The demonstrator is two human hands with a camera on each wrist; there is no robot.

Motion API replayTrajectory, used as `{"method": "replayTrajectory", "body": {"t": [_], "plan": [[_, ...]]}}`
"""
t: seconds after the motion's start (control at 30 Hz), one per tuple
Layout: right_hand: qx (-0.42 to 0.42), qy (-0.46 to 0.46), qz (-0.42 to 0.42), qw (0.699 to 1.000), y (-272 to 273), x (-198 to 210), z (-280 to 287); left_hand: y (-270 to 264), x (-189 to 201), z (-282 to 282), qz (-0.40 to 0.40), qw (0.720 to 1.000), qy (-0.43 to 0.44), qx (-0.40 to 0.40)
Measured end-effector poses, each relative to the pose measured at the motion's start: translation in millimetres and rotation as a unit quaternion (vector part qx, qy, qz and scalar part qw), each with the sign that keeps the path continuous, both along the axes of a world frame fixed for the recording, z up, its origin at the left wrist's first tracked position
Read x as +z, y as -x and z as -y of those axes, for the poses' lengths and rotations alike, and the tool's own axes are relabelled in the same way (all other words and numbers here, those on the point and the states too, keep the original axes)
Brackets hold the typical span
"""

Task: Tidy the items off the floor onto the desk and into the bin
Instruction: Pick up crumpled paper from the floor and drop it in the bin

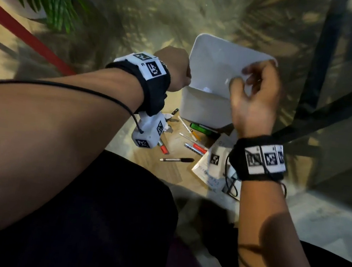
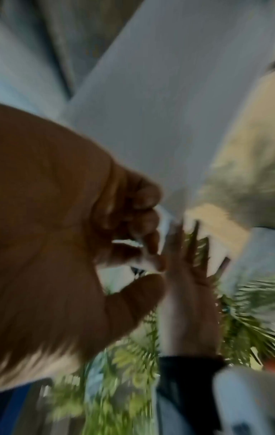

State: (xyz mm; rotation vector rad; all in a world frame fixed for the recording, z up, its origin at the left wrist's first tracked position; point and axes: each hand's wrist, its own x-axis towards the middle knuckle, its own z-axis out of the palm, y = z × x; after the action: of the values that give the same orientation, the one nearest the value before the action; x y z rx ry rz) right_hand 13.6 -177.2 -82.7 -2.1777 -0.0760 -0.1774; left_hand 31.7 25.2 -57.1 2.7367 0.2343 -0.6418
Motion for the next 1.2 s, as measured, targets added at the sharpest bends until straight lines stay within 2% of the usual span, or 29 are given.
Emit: {"method": "replayTrajectory", "body": {"t": [0.03,0.1,0.17,0.2,0.3,0.43,0.53,0.6,0.77,0.87,0.93,1.0,1.07,1.13,1.2], "plan": [[0.051,-0.055,-0.065,0.995,15,-6,-7,0,-1,-3,0.002,1.0,0.004,-0.005],[0.201,-0.108,-0.239,0.944,41,-27,-27,-2,-2,-9,0.008,1.0,0.016,-0.018],[0.276,-0.053,-0.36,0.89,58,-73,-50,-3,-5,-13,0.008,0.999,0.027,-0.033],[0.289,-0.006,-0.389,0.875,63,-99,-60,-3,-8,-15,0.005,0.999,0.034,-0.039],[0.283,0.077,-0.446,0.845,69,-156,-88,-4,-10,-21,-0.016,0.997,0.038,-0.063],[0.278,0.113,-0.448,0.842,58,-207,-117,-3,-9,-25,-0.023,0.995,0.034,-0.086],[0.314,0.182,-0.442,0.82,50,-212,-131,-4,-9,-28,-0.036,0.994,0.032,-0.099],[0.308,0.215,-0.456,0.807,42,-213,-130,-5,-9,-28,-0.043,0.993,0.026,-0.11],[0.301,0.245,-0.4,0.83,35,-220,-130,-8,-9,-29,-0.048,0.992,0.025,-0.111],[0.231,0.222,-0.331,0.887,44,-211,-110,-8,-6,-30,-0.053,0.993,0.024,-0.106],[0.18,0.162,-0.266,0.933,56,-194,-93,-6,-3,-30,-0.05,0.993,0.021,-0.109],[0.13,0.123,-0.174,0.968,65,-168,-77,-6,-1,-29,-0.05,0.992,0.019,-0.114],[0.059,0.059,-0.099,0.992,71,-129,-63,-6,-1,-29,-0.047,0.993,0.024,-0.103],[0.007,0.012,0.01,1.0,69,-85,-50,-5,0,-27,-0.043,0.995,0.028,-0.091],[-0.057,0.005,0.14,0.988,58,-41,-39,-5,2,-26,-0.048,0.995,0.032,-0.084]]}}
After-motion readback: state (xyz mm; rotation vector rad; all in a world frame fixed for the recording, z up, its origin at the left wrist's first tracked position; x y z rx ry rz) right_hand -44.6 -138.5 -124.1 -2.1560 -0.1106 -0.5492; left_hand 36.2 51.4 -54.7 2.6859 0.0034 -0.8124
